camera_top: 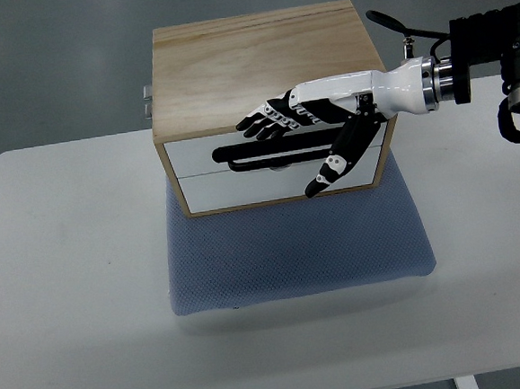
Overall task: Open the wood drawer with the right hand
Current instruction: 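Hook the right hand fingers around the upper drawer's black handle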
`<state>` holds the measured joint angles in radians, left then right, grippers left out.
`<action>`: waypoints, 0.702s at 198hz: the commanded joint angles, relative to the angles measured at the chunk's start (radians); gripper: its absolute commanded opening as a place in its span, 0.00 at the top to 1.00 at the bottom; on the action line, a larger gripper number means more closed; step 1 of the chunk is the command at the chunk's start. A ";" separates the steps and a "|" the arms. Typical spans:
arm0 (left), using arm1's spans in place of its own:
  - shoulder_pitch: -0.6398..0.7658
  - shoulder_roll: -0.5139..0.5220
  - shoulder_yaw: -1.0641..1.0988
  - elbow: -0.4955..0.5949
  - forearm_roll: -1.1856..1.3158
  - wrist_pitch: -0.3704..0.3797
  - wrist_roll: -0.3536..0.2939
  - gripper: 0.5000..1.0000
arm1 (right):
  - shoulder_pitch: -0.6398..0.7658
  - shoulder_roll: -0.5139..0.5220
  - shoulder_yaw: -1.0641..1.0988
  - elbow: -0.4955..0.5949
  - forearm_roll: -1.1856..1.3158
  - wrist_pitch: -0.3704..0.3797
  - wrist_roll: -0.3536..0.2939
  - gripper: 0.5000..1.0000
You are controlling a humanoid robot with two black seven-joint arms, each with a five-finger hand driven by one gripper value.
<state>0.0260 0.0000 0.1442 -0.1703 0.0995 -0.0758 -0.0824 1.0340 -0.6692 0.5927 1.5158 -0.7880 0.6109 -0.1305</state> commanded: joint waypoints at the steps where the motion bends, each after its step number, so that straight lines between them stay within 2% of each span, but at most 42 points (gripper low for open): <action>1: 0.000 0.000 0.000 0.000 0.000 -0.001 0.000 0.00 | -0.006 0.002 -0.001 -0.019 -0.019 0.000 -0.001 0.11; 139: 0.000 0.000 -0.003 0.006 -0.001 -0.001 0.000 0.00 | -0.046 0.040 -0.021 -0.100 -0.088 0.000 -0.005 0.11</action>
<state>0.0260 0.0000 0.1411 -0.1641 0.0996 -0.0766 -0.0829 0.9883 -0.6305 0.5720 1.4205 -0.8696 0.6109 -0.1319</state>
